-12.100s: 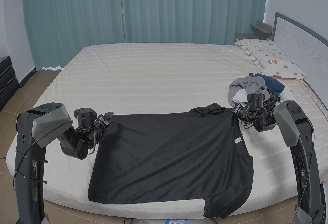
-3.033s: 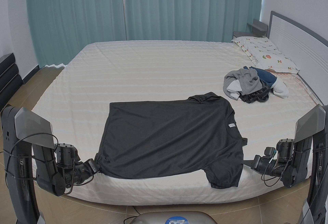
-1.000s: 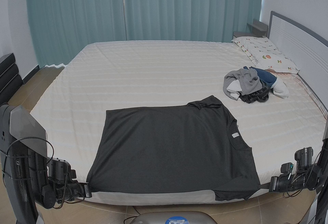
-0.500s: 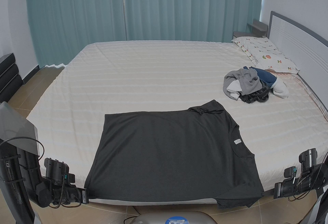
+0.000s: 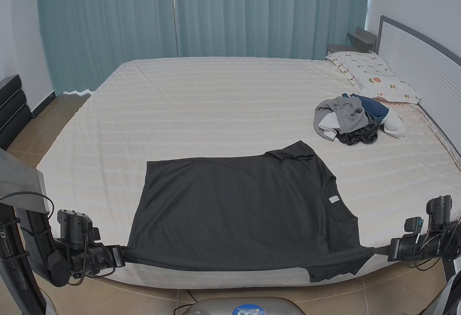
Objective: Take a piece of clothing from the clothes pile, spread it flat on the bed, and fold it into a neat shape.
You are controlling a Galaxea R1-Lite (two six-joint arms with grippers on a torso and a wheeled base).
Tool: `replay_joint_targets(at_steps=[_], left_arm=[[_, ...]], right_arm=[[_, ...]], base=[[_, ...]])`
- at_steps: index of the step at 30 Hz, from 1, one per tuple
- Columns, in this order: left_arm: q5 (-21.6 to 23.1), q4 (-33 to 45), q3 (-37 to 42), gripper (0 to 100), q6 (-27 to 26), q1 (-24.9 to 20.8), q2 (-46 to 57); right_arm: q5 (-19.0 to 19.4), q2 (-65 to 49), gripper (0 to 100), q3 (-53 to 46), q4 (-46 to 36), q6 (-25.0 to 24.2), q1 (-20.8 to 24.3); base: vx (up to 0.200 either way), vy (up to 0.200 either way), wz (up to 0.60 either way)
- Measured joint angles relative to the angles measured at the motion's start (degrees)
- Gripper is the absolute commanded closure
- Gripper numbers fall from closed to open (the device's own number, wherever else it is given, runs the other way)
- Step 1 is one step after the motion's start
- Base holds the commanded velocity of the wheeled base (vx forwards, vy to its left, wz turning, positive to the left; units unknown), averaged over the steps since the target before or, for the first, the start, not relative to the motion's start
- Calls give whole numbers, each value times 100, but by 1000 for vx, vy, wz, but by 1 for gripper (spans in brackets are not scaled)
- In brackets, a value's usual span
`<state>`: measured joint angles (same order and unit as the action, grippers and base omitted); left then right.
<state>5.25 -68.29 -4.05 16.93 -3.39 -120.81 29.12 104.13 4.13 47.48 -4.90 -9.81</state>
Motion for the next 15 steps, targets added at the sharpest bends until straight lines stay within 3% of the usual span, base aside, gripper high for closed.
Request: replay_joint_targets(at_steps=[8, 15], left_arm=[[-30, -84, -866, 100, 1519, -22, -9], [-61, -79, -1546, 100, 2206, -29, -149]], right_arm=[[-46, 207, 100, 1108, 44, -724, 222], [-145, 706, 100, 2037, 6, -913, 386]], base=[[0, 0, 0], [0, 0, 0]])
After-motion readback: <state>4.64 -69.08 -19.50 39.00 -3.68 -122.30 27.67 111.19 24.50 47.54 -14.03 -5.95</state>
